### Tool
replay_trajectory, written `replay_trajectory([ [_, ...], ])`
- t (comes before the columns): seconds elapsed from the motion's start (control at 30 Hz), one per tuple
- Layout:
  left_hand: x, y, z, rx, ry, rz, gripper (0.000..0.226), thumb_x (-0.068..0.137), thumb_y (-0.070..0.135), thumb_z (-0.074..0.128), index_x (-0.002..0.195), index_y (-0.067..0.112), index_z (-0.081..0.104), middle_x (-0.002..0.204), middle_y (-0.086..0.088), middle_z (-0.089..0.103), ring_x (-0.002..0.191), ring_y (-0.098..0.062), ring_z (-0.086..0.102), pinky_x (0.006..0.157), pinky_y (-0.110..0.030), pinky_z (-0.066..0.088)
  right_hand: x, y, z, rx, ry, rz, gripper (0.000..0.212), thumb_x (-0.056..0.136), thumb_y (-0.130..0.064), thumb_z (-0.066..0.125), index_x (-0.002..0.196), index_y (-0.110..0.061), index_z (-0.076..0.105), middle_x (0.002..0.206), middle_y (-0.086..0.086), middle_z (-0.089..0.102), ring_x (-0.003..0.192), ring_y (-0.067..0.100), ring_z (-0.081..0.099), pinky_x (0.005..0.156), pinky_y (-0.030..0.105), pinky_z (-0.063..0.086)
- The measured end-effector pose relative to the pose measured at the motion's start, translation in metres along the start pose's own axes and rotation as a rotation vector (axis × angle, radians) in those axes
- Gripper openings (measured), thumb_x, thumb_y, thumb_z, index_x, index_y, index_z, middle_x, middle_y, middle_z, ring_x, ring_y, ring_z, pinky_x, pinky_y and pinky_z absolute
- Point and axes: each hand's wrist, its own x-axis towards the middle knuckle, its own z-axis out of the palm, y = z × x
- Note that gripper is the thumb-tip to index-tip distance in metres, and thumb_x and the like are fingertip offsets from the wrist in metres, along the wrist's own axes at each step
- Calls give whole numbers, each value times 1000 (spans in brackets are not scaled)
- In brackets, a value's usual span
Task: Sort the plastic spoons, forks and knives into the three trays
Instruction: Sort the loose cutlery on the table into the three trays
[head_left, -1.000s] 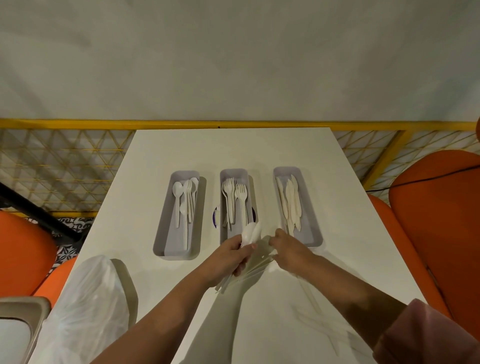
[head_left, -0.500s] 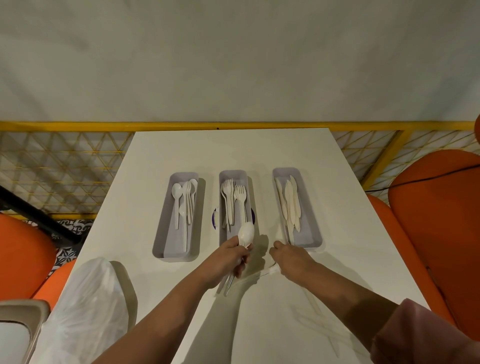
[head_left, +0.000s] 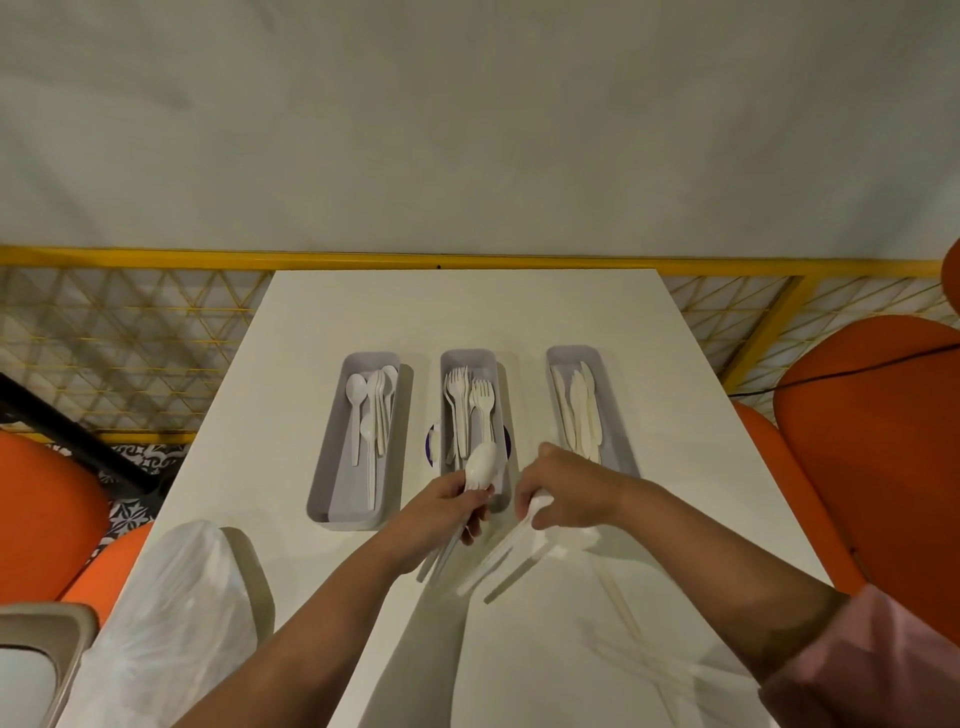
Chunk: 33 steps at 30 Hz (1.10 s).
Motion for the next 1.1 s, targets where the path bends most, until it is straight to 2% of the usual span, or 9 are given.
replay_trajectory([
  [0.1,-2,1,-1,-28,-46,-17,15,98,19,43,99,11,56,79,-4,57,66,-14,55,68,-26,48,5,-11,-11,55,30,-35,25,86,-13,64,110,-15,65,80,-17,31,84,6,38,79,19,33],
  [0.2,-7,5,-1,-82,-119,-50,22,101,21,36,100,9,55,80,-7,60,53,-12,57,59,-26,48,15,-20,-13,50,67,-26,23,85,-12,65,107,-17,62,82,-13,30,91,15,43,74,20,35],
  [0.37,-14,7,-5,-76,-145,-72,31,101,35,30,102,13,51,79,-6,60,46,-11,42,47,-21,39,23,-33,-15,83,64,-27,27,86,-9,62,110,-16,53,108,3,38,95,20,48,78,26,43],
  [0.5,-15,2,-13,-150,-137,-94,24,100,33,36,99,13,48,70,-2,50,47,-9,33,47,-21,33,33,-40,-13,-18,159,-132,41,84,-12,65,122,-18,49,126,6,42,117,21,40,93,29,40],
  [0.63,-16,-2,-27,-250,-118,-66,12,98,21,43,94,10,47,65,-1,47,46,-10,31,43,-20,30,40,-38,-11,73,198,-69,60,83,-25,69,136,-23,41,135,4,38,125,22,37,106,34,37],
  [0.7,-17,-2,-31,-289,-130,-44,12,97,15,43,87,11,47,64,-2,46,44,-10,31,41,-19,31,43,-37,-10,201,118,-52,59,87,-22,65,140,-20,39,136,7,39,123,25,46,101,33,43],
  [0.8,-18,-2,-38,-351,-150,-51,13,95,7,37,86,10,46,65,-5,45,43,-11,30,42,-21,29,48,-41,-8,455,50,-42,50,92,-13,57,139,-16,41,134,10,41,109,25,57,79,28,55],
  [0.97,-15,-5,-53,-247,-212,-61,18,86,21,39,96,8,48,64,-4,46,49,-12,37,50,-25,35,61,-47,-8,492,75,-27,43,90,-15,60,132,-17,50,129,5,50,113,22,53,90,27,48],
  [1.1,-13,-4,-61,-50,-95,-32,25,98,30,36,99,8,48,74,-6,54,58,-15,47,62,-29,45,78,-50,-12,602,128,17,32,86,-14,65,118,-14,60,114,4,57,101,20,59,79,26,54],
])
